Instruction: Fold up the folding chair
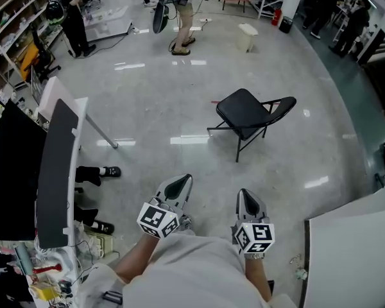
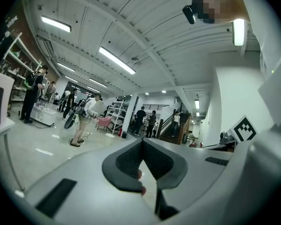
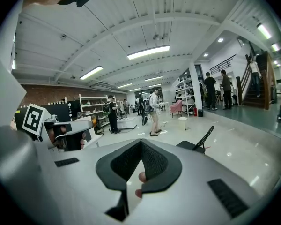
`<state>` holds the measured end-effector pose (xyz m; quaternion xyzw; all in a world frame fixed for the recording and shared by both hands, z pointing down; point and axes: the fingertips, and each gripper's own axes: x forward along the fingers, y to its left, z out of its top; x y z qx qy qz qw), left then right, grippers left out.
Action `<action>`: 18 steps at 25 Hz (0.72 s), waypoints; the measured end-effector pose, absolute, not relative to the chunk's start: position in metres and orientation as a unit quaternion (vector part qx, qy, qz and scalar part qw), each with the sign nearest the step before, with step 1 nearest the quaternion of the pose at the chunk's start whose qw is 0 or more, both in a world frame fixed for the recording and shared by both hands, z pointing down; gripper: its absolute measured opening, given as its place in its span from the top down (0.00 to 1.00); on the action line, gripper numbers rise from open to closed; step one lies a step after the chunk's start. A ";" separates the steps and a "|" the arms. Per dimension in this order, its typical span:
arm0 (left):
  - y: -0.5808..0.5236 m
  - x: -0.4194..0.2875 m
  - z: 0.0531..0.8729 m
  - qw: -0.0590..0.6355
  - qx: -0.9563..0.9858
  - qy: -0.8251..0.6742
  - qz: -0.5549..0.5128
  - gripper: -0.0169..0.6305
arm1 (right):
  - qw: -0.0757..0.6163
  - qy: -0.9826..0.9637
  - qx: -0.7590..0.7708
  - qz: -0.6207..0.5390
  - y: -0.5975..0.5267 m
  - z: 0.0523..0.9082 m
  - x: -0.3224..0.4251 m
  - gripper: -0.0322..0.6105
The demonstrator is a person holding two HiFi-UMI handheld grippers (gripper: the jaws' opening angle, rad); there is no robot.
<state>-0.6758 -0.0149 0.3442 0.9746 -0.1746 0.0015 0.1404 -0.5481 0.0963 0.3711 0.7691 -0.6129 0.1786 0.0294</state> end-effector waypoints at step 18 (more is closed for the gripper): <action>-0.099 -0.603 0.367 0.157 0.972 -0.173 0.039 0.96 | 0.025 -0.595 0.773 0.216 0.010 0.393 -0.463 0.94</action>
